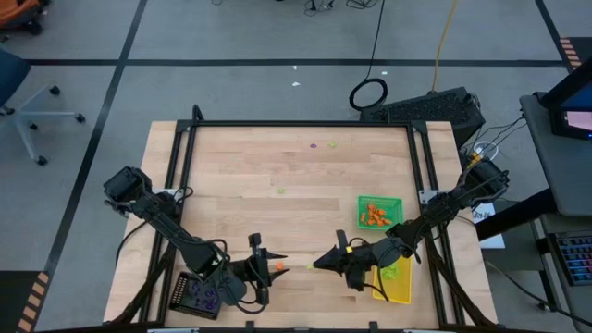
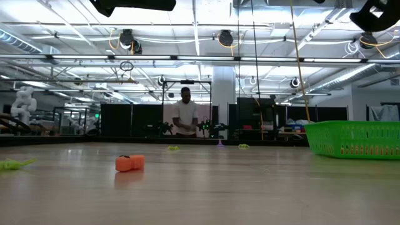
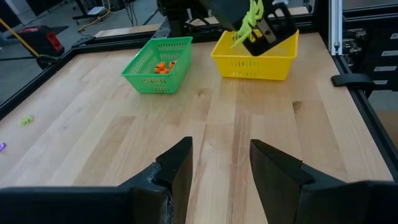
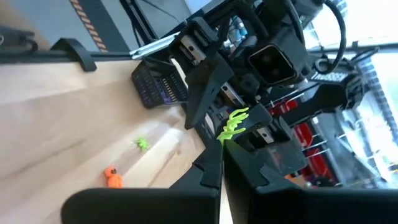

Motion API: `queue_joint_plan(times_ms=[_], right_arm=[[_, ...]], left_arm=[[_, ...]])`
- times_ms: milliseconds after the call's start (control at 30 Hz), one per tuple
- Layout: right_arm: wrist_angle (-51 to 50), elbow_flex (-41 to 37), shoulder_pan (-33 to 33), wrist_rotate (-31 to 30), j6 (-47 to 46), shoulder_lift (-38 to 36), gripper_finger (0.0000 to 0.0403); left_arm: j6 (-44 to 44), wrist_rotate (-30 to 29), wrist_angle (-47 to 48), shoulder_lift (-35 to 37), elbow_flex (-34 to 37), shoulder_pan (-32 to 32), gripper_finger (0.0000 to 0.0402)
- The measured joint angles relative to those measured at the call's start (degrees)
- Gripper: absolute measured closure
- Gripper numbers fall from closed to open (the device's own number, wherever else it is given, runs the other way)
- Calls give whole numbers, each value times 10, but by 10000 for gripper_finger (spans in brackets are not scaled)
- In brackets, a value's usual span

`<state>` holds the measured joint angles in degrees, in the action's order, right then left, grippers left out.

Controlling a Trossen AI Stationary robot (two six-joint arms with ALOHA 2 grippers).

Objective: Sort Halloween decoration
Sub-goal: Put the green spider toy into the yellow bin

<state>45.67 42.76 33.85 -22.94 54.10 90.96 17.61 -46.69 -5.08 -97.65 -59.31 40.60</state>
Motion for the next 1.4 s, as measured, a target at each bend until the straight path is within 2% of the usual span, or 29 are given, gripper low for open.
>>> queue_joint_plan(times_ms=[267,567,733,1067,1200,1400], right_arm=[[0,0,12,-2,-79,0,403],[4,0,55,-102,-206,0,403],[-12,0,79,-163,-350,-10,403],[-286,0,98,-139,-633,-134,403],[-396,1,99,-83,-720,-194,403],[-660,63,112,23,-892,-235,403]], left_arm=[[0,0,0,0,0,0,244],[0,0,0,0,0,0,244],[1,0,0,0,0,0,244],[1,0,0,0,0,0,244],[1,2,0,0,0,0,244],[20,46,6,0,0,0,244]])
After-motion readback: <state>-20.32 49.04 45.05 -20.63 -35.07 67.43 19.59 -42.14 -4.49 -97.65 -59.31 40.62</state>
